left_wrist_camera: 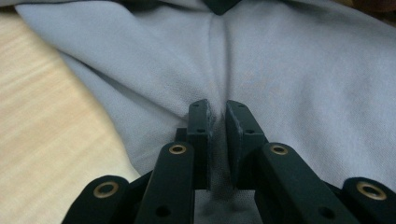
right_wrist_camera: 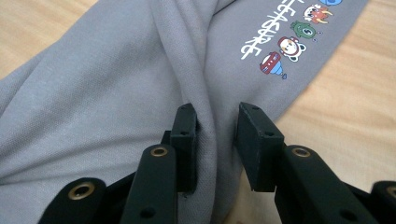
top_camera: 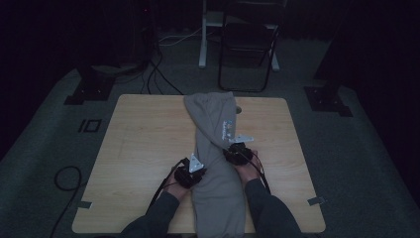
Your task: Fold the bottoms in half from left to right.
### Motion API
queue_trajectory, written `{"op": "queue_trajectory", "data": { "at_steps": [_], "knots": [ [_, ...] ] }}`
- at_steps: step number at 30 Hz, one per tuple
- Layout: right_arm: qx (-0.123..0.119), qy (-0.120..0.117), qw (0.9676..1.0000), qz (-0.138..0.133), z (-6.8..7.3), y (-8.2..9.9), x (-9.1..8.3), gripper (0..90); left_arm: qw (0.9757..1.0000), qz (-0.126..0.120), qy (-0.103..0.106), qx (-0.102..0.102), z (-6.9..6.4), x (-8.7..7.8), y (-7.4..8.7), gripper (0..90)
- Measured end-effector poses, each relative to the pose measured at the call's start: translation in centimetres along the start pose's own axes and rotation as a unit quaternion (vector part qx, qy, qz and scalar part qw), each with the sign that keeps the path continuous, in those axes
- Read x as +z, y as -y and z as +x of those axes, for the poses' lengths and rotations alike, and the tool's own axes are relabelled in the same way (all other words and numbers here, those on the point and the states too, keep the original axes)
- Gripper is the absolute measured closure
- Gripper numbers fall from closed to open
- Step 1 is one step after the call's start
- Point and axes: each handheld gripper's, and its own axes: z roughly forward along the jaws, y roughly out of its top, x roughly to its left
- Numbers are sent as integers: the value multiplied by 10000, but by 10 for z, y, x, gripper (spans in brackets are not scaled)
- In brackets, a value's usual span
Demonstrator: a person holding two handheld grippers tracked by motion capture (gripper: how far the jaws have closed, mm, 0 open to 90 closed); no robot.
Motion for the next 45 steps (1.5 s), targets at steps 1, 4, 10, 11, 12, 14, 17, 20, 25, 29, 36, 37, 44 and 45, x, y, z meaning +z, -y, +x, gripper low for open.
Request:
{"op": "queue_trajectory", "data": {
  "at_steps": [1, 4, 10, 11, 12, 14, 17, 20, 25, 29, 36, 37, 44, 45],
  "knots": [
    [-38, -22, 10000, 24, 4, 7, -8, 678, 10000, -9, 27, -9, -4, -2, 2, 811],
    [-40, -53, 10000, 45, 7, 14, -16, 657, 9999, -21, 133, 73, -17, -10, 8, 810],
    [141, 56, 9999, 35, 4, 31, -34, 594, 9997, -17, 207, 152, -31, -21, 16, 804],
    [398, 310, 9987, 78, -4, 31, -35, 566, 9995, -3, 289, 150, -30, -22, 15, 751],
    [441, 367, 9983, 75, -5, 30, -35, 559, 9993, 25, 339, 160, -30, -22, 13, 720],
    [479, 370, 9982, 17, -6, 28, -36, 534, 9992, -48, 303, 240, -27, -24, 8, 691],
    [347, 234, 9988, -266, 0, 19, -38, 489, 9994, -256, 127, 184, -16, -24, -7, 657],
    [78, 26, 9993, -354, 10, 5, -31, 459, 9990, -438, -28, 39, 0, -11, -23, 635],
    [-330, -9, 9994, -128, 20, -12, -4, 533, 9997, 35, -254, -52, 15, 24, -29, 669],
    [-284, 19, 9996, 81, 13, -14, 8, 838, 9997, -6, -162, -206, 14, 25, -23, 778],
    [604, -320, 9977, -28, -17, 2, -8, 871, 9997, -85, -65, -241, 5, 11, -9, 846],
    [694, -209, 9974, -12, -20, 5, -10, 868, 9996, -75, -59, -248, 4, 8, -7, 848],
    [998, 146, 9949, 7, -35, 7, -16, 772, 9998, 55, 67, -174, 1, -4, -3, 825],
    [1059, 70, 9943, -89, -36, 5, -17, 722, 9999, -34, 51, -80, 2, -4, -7, 789]
  ]
}}
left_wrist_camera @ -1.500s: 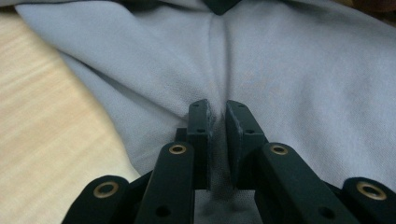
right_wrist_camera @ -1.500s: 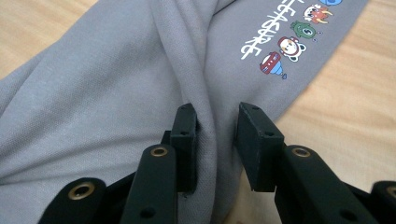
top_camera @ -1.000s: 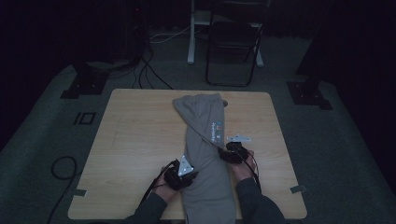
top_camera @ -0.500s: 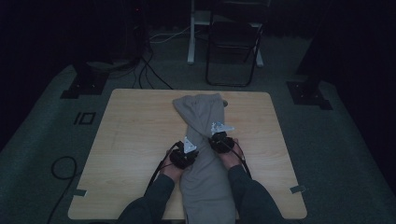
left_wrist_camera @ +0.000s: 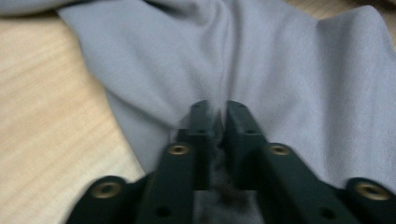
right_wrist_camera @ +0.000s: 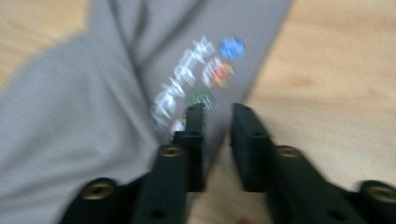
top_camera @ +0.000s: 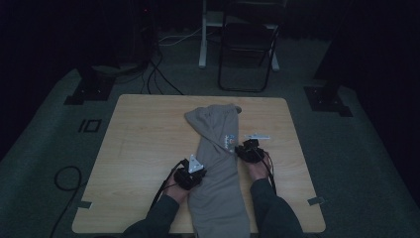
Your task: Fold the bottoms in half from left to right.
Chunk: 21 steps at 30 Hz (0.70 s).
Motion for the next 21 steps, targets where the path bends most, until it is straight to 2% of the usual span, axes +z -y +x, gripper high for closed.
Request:
{"op": "queue_trajectory", "data": {
  "at_steps": [1, 2, 6, 9, 10, 11, 12, 14, 15, 16, 17, 19, 21],
  "knots": [
    [-4, -199, 9997, -154, 0, -3, -1, 660, 9999, -83, -53, 64, 1, 0, -3, 728],
    [-23, -291, 9994, -194, 2, -5, -1, 624, 9996, -181, -172, 88, 3, 1, -7, 686],
    [-482, -602, 9963, -374, 23, -17, 2, 516, 9984, -315, -468, -39, 19, 19, -28, 640],
    [-947, -572, 9935, -281, 40, -25, 15, 520, 9978, -123, -621, -209, 31, 40, -33, 645],
    [-1028, -521, 9931, -204, 43, -26, 20, 535, 9976, -38, -620, -310, 34, 44, -32, 665],
    [-1098, -466, 9927, -148, 45, -28, 26, 569, 9977, -60, -507, -455, 36, 46, -30, 704],
    [-1093, -441, 9930, -90, 46, -29, 31, 634, 9975, -74, -410, -572, 38, 46, -29, 749],
    [-1054, -349, 9938, 60, 45, -30, 38, 849, 9975, -70, -374, -601, 37, 43, -26, 805],
    [-940, -335, 9949, 129, 42, -30, 40, 882, 9976, -66, -364, -590, 36, 42, -25, 820],
    [-753, -397, 9963, 132, 38, -31, 39, 889, 9975, -72, -337, -614, 36, 40, -23, 835],
    [-606, -351, 9975, 101, 33, -31, 36, 891, 9976, -76, -306, -624, 35, 38, -21, 843],
    [-392, -220, 9990, 33, 23, -29, 30, 892, 9975, -72, -268, -643, 33, 32, -16, 854],
    [-251, -150, 9995, 77, 14, -25, 25, 892, 9974, -2, -240, -681, 30, 25, -10, 872]
  ]
}}
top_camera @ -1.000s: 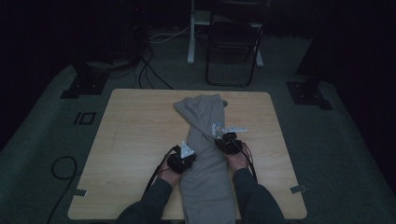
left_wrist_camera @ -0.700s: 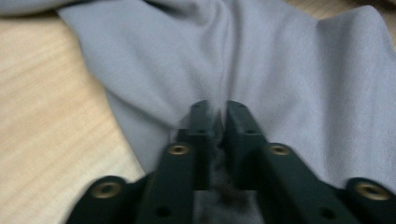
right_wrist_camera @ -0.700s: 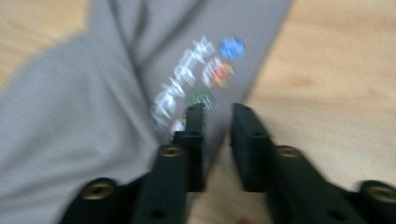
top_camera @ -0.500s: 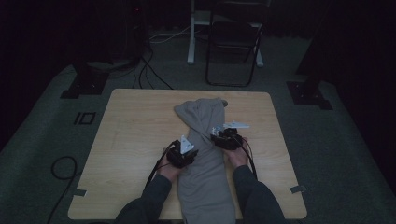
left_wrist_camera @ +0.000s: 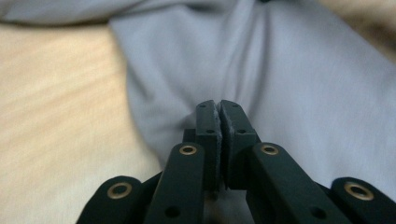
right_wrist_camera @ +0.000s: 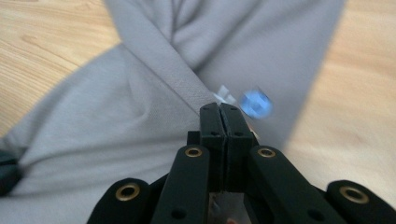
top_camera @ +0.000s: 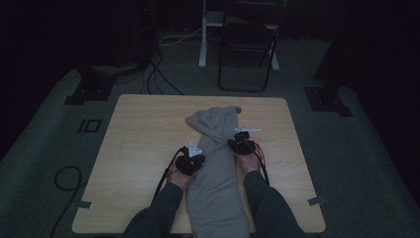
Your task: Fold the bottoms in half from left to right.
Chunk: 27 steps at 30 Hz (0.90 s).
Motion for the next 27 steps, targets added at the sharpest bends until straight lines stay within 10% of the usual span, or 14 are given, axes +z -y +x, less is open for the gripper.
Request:
{"op": "queue_trajectory", "data": {
  "at_steps": [5, 12, 20, 27],
  "knots": [
    [124, -25, 9998, 139, -3, 15, -5, 874, 9999, 12, 21, 107, -9, -13, 12, 861],
    [78, -9, 9999, -121, -1, 6, -9, 570, 9987, -421, -215, 202, 2, -10, -10, 643],
    [-840, -115, 9957, -371, 34, -27, 14, 564, 9999, -48, -129, -49, 14, 20, -18, 721],
    [-1582, -12, 9874, 61, 57, -46, 54, 647, 9998, 3, -177, -8, 11, 16, -15, 723]
  ]
}}
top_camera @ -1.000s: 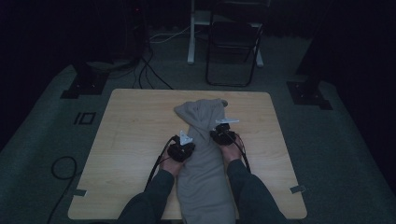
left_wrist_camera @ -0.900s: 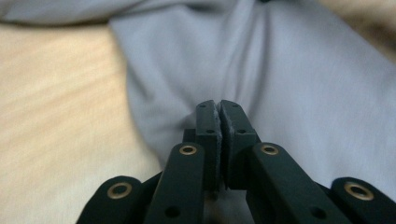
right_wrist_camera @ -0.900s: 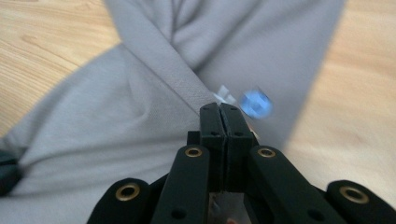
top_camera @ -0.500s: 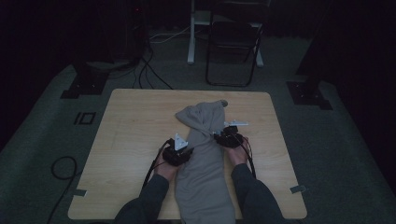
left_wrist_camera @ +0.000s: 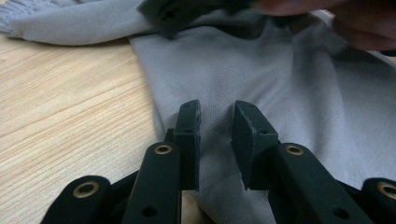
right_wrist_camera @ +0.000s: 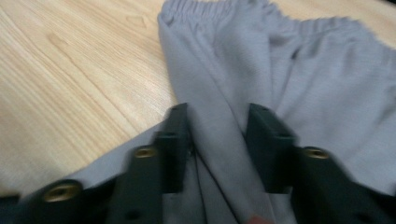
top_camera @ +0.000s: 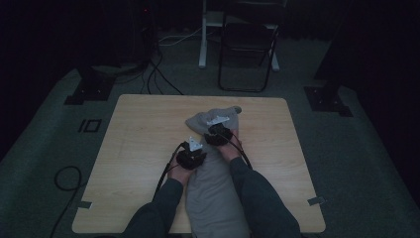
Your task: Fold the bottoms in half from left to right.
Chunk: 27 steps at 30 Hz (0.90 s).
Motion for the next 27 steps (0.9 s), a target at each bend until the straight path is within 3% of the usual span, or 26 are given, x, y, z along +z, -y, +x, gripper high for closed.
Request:
{"op": "queue_trajectory", "data": {
  "at_steps": [2, 4, 6, 8, 10, 11, 15, 17, 19, 21, 23, 25, 27],
  "knots": [
    [-22, 88, 9998, 149, -1, -4, 5, 832, 10000, 15, -13, 13, 0, 0, 0, 721],
    [355, -6, 9993, 68, -11, -8, 1, 867, 10000, 17, 6, -21, 0, 0, 0, 721],
    [799, -23, 9967, -135, -28, -8, -10, 870, 10000, 11, 14, -33, 0, 0, 0, 717],
    [1314, 31, 9908, -316, -50, -4, -20, 869, 10000, -11, 16, -21, 0, -1, 1, 695],
    [1955, -143, 9798, -402, -75, 6, -27, 868, 10000, -12, 41, 14, -2, -1, 1, 673],
    [2134, -12, 9763, -347, -85, 11, -29, 868, 9999, 51, 100, 61, -2, 0, 1, 643],
    [2640, 535, 9630, 129, -107, 32, -24, 775, 9998, 50, 92, 143, -5, -1, 1, 609],
    [2725, 664, 9596, 233, -111, 38, -23, 698, 9999, 47, 110, 103, -4, -1, 1, 606],
    [2625, 666, 9626, 64, -111, 38, -26, 598, 9999, 52, 113, 113, -5, -1, 1, 607],
    [2401, 623, 9684, -251, -106, 32, -32, 558, 9998, 62, 186, 107, -5, -1, 1, 636],
    [2054, 475, 9759, -569, -97, 22, -36, 547, 9995, 66, 285, 81, -6, -2, 2, 693],
    [1566, 295, 9847, -704, -85, 11, -35, 544, 9992, 59, 391, 49, -9, -2, 3, 764],
    [1205, 64, 9900, -724, -72, 2, -30, 544, 9991, 57, 418, 101, -14, -3, 3, 826]
  ]
}}
